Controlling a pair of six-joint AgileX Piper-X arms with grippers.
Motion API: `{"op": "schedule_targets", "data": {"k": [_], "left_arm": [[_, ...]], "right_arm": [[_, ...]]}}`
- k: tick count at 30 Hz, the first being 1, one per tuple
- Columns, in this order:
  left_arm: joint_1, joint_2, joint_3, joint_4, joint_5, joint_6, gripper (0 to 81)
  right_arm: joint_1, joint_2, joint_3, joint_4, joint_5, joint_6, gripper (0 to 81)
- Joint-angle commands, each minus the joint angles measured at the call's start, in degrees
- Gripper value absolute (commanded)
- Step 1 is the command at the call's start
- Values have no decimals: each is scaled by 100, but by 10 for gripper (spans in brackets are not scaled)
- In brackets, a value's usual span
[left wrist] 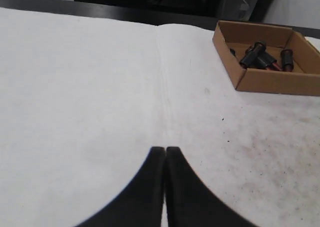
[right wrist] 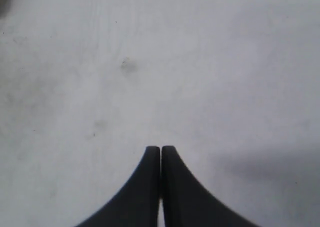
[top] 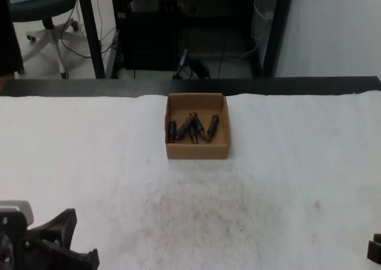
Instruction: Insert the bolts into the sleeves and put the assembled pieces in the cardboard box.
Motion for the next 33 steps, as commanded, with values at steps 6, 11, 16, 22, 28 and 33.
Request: {"op": "schedule_targets", "data": {"k": [6, 11, 16, 22, 28, 33], "left_arm": [[-13, -68, -51, 340, 8, -213, 3], [-13, -68, -51, 340, 8, -194, 3], [-13, -68, -51, 317, 8, -196, 3], [-13, -68, -51, 317, 8, -196, 3], [-33, -375, -51, 308, 8, -196, 3], [-22, -1094, -51, 609, 8, -196, 3]], "right_arm": [[-21, -21, 76, 442, 16, 47, 8], [-6, -21, 76, 326, 16, 47, 8], [249, -85, 76, -81, 18, 47, 8], [370, -63, 76, -572, 18, 47, 8], [462, -129, 76, -719, 18, 47, 8], [832, -535, 109, -719, 17, 47, 8]]}}
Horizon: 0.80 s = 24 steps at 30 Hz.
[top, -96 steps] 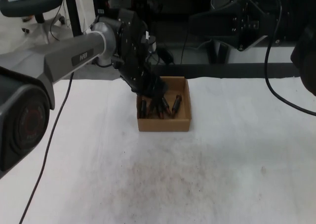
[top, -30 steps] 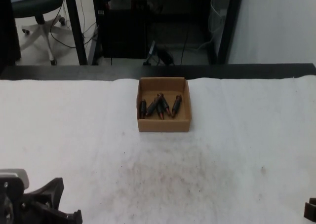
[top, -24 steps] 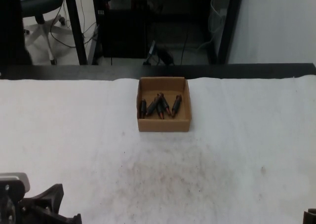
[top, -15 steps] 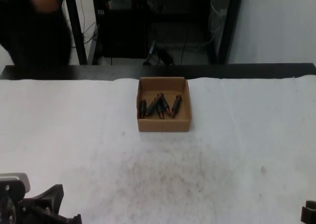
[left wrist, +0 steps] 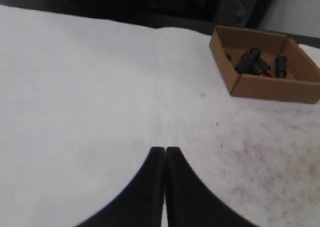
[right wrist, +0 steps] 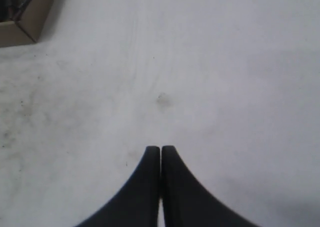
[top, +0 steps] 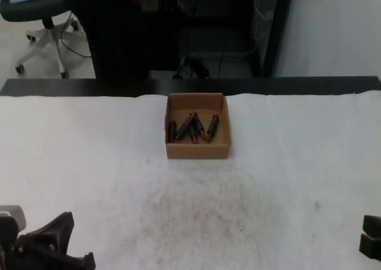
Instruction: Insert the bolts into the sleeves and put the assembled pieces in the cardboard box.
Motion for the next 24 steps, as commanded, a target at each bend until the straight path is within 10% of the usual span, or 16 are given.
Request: {"op": "schedule_targets", "data": {"k": [1, 24], "left_arm": [[-16, -417, -51, 126, 8, -42, 3], [-16, -2362, -51, -23, 8, -42, 3]], "right_arm": [[281, -366, 73, -123, -12, 7, 8], [525, -3073, 1148, -800, -12, 7, 8]]}}
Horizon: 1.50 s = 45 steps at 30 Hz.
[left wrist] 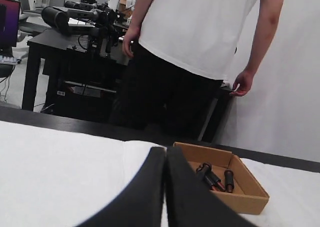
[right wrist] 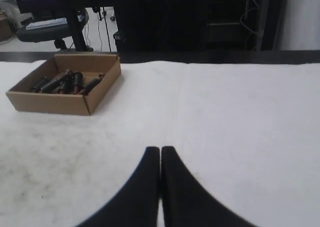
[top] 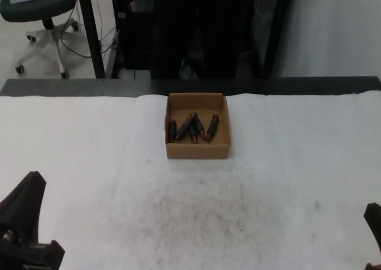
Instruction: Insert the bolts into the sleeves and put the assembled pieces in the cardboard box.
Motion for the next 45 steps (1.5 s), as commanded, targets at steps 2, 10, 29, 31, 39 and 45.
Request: {"op": "schedule_targets", "data": {"k": [2, 10, 29, 31, 39, 45], "left_arm": [[-16, 0, -51, -83, 8, -42, 3], [-16, 0, -51, -83, 8, -42, 3], [483, 0, -51, 1475, 234, 999, 3], [651, 0, -51, 2124, 999, 974, 3], [895, 0, -51, 3178, 2231, 1419, 3], [1259, 0, -51, 3178, 2151, 1622, 3]], "right_arm": [[12, -212, -48, 13, -12, 7, 8], [12, -367, -48, 13, -12, 7, 8], [12, -367, -48, 13, -12, 7, 8], [12, -367, -48, 13, -12, 7, 8], [12, -367, -48, 13, -12, 7, 8], [12, -367, -48, 13, -12, 7, 8]]}}
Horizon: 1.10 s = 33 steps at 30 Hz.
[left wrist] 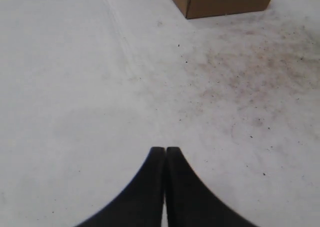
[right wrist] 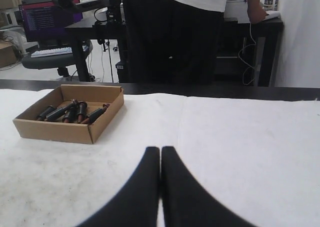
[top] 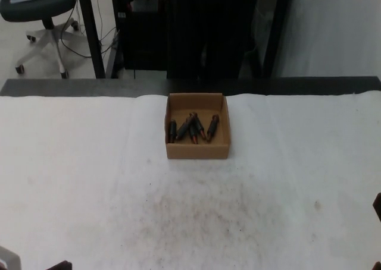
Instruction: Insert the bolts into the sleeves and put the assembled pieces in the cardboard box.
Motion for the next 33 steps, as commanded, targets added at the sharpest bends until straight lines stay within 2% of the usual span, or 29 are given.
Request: {"op": "schedule_targets", "data": {"k": [1, 22, 28, 33], "left_arm": [[50, 5, -51, 9, -24, 64, 3], [51, 5, -51, -10, -24, 65, 3], [51, 5, -51, -10, -24, 65, 3], [51, 5, -51, -10, -24, 65, 3]], "right_arm": [[12, -6, -48, 13, -12, 7, 8], [-3, -6, -48, 13, -1, -160, 8], [-4, -6, -48, 1140, 111, -811, 8], [-4, -6, -48, 2161, 292, -826, 8]]}}
